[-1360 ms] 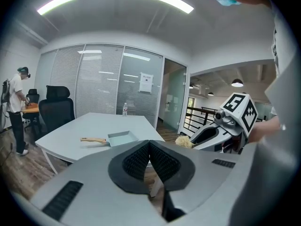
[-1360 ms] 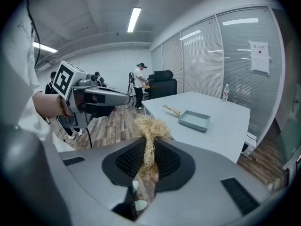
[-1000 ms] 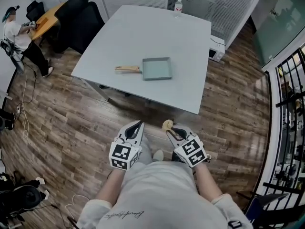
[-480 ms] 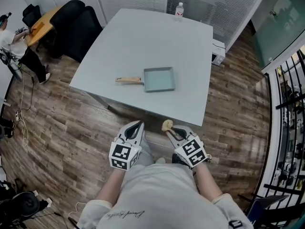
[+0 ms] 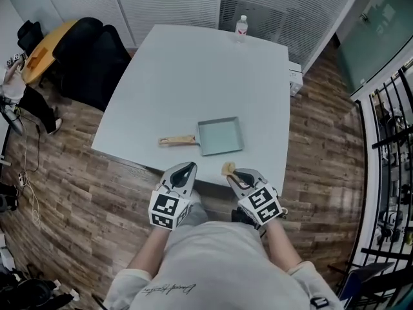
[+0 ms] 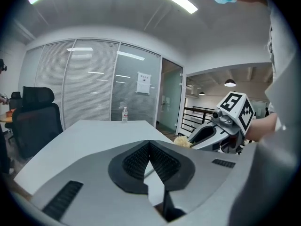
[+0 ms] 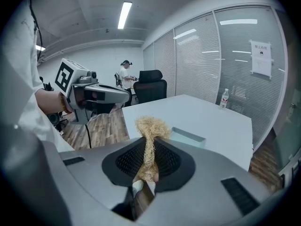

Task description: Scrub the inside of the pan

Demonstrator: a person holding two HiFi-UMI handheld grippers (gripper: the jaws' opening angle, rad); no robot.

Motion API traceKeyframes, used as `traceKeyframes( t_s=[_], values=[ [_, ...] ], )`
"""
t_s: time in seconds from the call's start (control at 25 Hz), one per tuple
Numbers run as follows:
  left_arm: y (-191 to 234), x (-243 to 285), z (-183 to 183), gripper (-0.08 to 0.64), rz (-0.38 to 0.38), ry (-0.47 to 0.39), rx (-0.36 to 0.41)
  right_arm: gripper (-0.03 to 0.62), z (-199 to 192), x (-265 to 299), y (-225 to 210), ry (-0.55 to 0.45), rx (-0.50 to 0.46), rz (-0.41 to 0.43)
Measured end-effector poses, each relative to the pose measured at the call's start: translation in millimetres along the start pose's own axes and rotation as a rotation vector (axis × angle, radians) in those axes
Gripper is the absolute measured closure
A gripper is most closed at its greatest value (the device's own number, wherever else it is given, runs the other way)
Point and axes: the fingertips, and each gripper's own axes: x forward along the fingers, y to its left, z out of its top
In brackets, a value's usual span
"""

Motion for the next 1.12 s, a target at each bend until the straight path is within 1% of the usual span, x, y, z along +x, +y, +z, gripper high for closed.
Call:
traceKeyframes(
  t_s=[0.16, 0.36, 0.48, 0.72, 0.92, 1.12],
  values=[
    [24, 11, 8, 0.548, -0.037, 0.006, 0.016, 0.525, 20, 22, -11, 0.001, 0.008, -0.016],
    [52, 22, 11, 0.548, -0.071, 0.017, 0.016, 0.525, 43, 42, -20, 0.007, 0.009, -0.043],
    [65, 27, 10, 0.548, -0.089, 0.034, 0.023, 0.525, 47, 49, -28, 0.010, 0.003, -0.068],
    [73, 34, 12, 0.548, -0.097, 0.037, 0.012, 0.525, 48, 54, -38, 0.040, 0.038, -0.064],
    [83, 38, 11, 0.548, -0.078, 0.046, -0.009, 0.525, 52, 60, -54, 0.048, -0.006, -0.069],
    [88, 47, 10, 0.548, -0.070, 0.055, -0.033, 0.525, 52, 64, -63, 0.082, -0.011, -0.053]
  ],
)
